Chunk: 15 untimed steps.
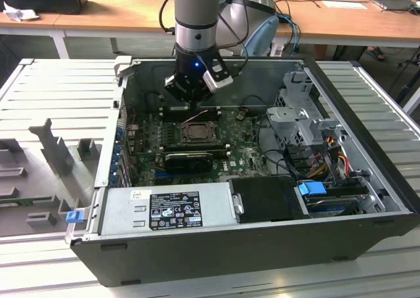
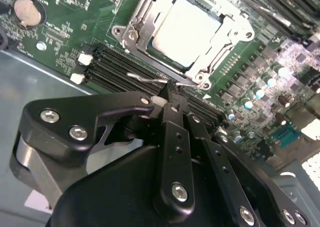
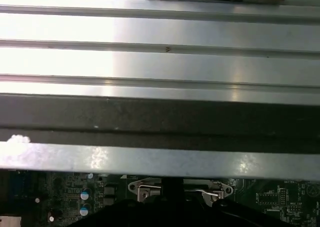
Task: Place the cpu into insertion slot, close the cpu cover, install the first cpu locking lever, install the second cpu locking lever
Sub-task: 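Install the first cpu locking lever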
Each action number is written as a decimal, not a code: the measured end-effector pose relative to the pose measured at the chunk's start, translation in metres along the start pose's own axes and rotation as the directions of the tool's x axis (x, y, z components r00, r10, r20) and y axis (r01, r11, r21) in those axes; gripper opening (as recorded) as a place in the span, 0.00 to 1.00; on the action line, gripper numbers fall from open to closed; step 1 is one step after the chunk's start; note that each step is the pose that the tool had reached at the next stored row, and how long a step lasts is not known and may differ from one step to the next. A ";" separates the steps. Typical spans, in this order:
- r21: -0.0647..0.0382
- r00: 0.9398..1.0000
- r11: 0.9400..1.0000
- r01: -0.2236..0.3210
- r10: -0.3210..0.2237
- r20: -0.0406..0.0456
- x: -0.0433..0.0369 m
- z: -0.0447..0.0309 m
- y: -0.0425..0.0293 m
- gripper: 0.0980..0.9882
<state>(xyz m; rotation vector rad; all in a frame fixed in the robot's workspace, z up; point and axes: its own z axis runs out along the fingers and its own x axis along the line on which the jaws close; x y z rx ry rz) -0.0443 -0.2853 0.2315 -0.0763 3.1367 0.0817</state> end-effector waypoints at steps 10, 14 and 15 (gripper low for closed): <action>-0.010 0.999 0.999 0.040 -0.040 -0.001 -0.0081 0.0051 0.0044 0.01; -0.011 0.999 0.999 0.044 -0.044 -0.001 -0.0112 0.0074 0.0055 0.01; -0.011 0.999 0.999 0.044 -0.044 -0.001 -0.0118 0.0080 0.0054 0.01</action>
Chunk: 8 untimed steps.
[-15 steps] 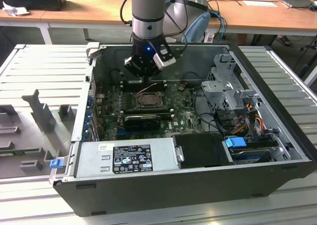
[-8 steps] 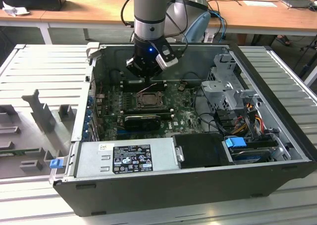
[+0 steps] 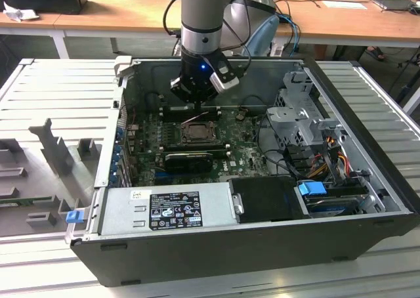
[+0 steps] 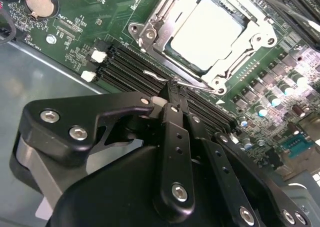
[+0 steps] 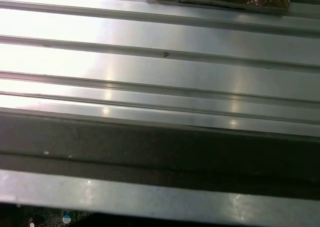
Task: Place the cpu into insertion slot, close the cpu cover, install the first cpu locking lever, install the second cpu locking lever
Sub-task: 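Install the first cpu locking lever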
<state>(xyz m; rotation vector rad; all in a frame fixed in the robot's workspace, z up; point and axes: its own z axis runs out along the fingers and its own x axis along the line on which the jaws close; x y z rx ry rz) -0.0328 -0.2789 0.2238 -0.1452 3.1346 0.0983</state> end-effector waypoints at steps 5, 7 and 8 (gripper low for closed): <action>0.000 1.000 1.000 0.000 0.000 0.000 -0.0029 0.0017 -0.0005 0.01; 0.000 1.000 1.000 0.000 0.000 0.000 -0.0048 0.0022 -0.0008 0.01; 0.000 1.000 1.000 0.000 0.000 0.000 -0.0056 0.0023 -0.0010 0.01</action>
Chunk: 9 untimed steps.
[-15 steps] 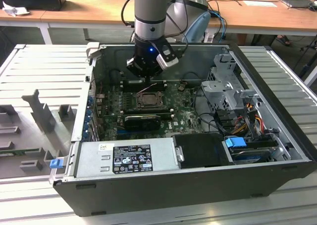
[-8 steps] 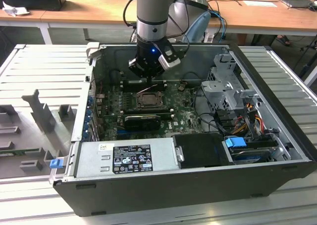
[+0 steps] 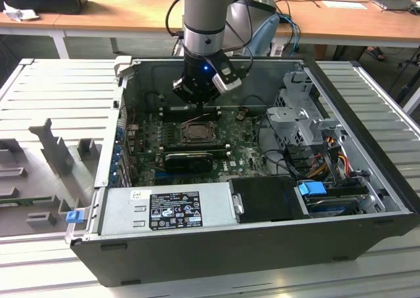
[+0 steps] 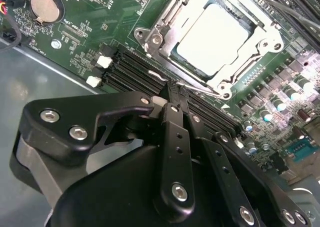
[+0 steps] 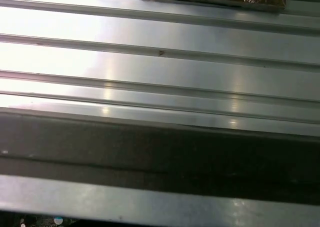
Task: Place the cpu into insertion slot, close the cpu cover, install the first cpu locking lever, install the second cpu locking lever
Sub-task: 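Install the first cpu locking lever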
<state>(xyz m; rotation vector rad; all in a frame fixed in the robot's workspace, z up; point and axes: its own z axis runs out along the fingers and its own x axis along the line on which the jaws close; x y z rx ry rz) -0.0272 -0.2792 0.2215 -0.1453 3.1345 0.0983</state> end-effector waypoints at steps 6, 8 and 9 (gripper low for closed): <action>0.000 1.000 1.000 0.000 0.000 0.000 -0.0023 0.0009 -0.0021 0.01; 0.000 1.000 1.000 0.000 0.000 0.000 -0.0036 0.0017 -0.0023 0.01; 0.000 1.000 1.000 0.000 0.000 0.000 -0.0042 0.0023 -0.0024 0.01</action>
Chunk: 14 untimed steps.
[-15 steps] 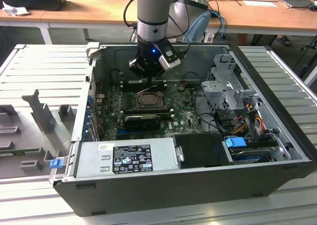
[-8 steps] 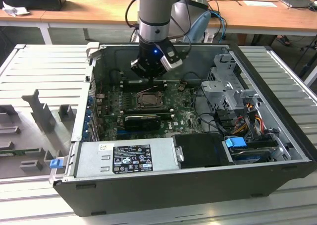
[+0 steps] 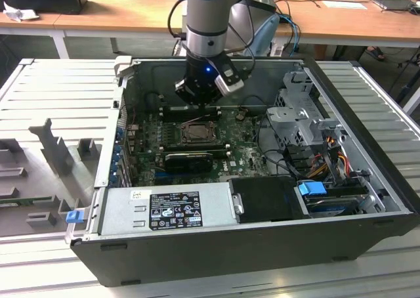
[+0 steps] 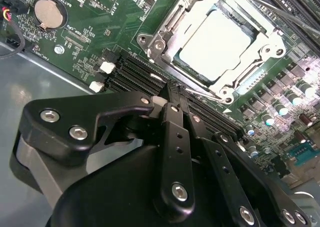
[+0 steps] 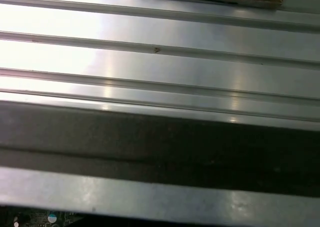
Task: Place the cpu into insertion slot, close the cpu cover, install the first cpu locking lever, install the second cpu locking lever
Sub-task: 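Install the first cpu locking lever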
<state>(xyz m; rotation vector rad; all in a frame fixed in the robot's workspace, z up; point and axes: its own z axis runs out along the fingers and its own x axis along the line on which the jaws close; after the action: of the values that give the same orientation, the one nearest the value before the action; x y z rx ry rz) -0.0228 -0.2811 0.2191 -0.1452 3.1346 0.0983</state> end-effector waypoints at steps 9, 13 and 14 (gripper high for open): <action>0.000 1.000 1.000 0.000 0.000 0.000 -0.0048 0.0093 -0.0010 0.01; 0.000 1.000 1.000 0.000 0.000 0.000 -0.0050 0.0126 -0.0012 0.01; 0.000 1.000 1.000 0.000 0.000 0.000 -0.0049 0.0131 -0.0012 0.01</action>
<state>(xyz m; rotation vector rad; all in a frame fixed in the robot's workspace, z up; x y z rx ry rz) -0.0178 -0.2810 0.2059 -0.1452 3.1346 0.0982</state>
